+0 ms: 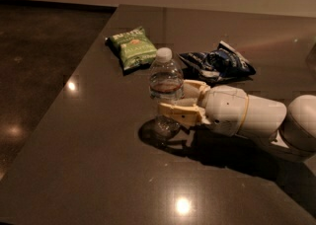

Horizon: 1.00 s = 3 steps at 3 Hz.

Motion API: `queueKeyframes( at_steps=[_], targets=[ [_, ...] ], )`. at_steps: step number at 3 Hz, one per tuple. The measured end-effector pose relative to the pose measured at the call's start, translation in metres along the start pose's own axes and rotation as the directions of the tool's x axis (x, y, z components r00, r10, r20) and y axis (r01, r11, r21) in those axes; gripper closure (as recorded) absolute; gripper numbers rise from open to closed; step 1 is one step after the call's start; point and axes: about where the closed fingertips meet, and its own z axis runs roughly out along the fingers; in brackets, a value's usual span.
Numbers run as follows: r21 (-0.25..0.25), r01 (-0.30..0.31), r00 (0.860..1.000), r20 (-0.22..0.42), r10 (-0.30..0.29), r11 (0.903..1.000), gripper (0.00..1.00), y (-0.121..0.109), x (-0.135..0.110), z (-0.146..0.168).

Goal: Place water bottle upright

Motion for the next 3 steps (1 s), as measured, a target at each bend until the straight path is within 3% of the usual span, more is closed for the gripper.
queueKeyframes(
  at_steps=[1, 2, 3],
  targets=[
    [0.004, -0.014, 1.0, 0.015, 0.014, 0.9999, 0.59, -0.0014, 0.0042, -0.0021],
    [0.004, -0.029, 0.999, 0.034, 0.029, 0.9996, 0.28, -0.0041, 0.0079, -0.0046],
    [0.0, -0.025, 0.999, 0.03, 0.025, 0.9997, 0.04, -0.0022, 0.0067, -0.0024]
  ],
)
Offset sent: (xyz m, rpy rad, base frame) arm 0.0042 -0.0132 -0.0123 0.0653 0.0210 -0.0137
